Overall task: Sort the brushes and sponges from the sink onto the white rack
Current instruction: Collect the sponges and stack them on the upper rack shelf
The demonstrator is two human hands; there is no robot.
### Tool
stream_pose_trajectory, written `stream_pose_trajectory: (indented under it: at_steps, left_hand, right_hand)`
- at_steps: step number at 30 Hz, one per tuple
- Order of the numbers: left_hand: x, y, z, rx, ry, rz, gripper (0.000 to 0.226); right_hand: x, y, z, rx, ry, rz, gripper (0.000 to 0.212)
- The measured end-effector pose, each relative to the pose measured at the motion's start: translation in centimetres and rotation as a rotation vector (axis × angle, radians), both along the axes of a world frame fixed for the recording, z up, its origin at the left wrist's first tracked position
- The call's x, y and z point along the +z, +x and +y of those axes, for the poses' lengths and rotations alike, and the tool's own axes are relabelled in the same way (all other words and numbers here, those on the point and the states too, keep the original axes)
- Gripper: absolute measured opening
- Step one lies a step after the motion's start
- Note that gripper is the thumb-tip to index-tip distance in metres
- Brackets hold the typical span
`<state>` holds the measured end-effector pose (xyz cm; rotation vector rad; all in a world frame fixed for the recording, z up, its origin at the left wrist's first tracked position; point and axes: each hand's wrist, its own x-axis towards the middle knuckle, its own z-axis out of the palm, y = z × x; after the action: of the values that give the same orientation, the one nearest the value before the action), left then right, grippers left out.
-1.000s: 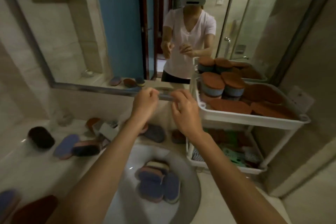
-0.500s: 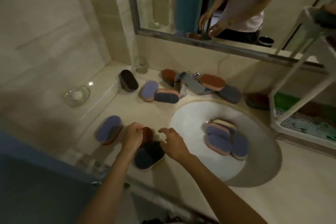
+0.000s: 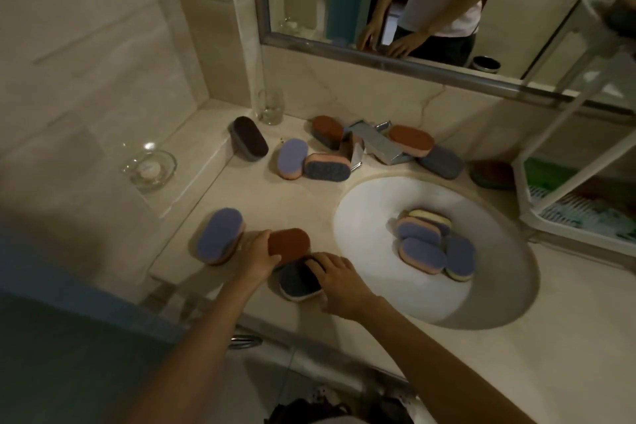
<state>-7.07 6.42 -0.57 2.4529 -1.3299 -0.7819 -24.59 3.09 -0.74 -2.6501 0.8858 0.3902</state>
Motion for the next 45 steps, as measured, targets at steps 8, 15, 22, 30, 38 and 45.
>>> stream_pose_trajectory:
  at_steps: [8,15,22,30,38,45]
  left_hand:
    - [0.1,0.4,0.1,-0.005,0.201,-0.146,0.085]
    - [-0.6,-0.9,0.1,0.312,-0.029,0.244,0.089]
    - [-0.9,-3.3,0.1,0.489,-0.069,0.564,0.061]
    - [-1.0,-4.0,0.0,0.552,-0.057,0.679,0.065]
    - [0.6,-2.6,0.0,0.612,-0.127,0.612,0.059]
    - [4.4,-3.4,-1.7,0.623,-0.264,0.584,0.05]
  right_hand:
    - [-0.4,-1.3,0.2,-0.198,-0.075,-0.04,0.067]
    - [0.9,-2.1,-0.6,-0.405,0.181,-0.183,0.053]
    - [-0.3,-1.8,-0.7,-0.864,0.389,-0.505,0.049]
    - [0.0,-1.0,-0.7,-0.843,0.297,-0.393,0.044]
    - [-1.0,1.4,-0.6,-0.703,0.203,-0.047,0.089]
    - [0.8,0.3,-1.6,-0.731,0.273,-0.155,0.079]
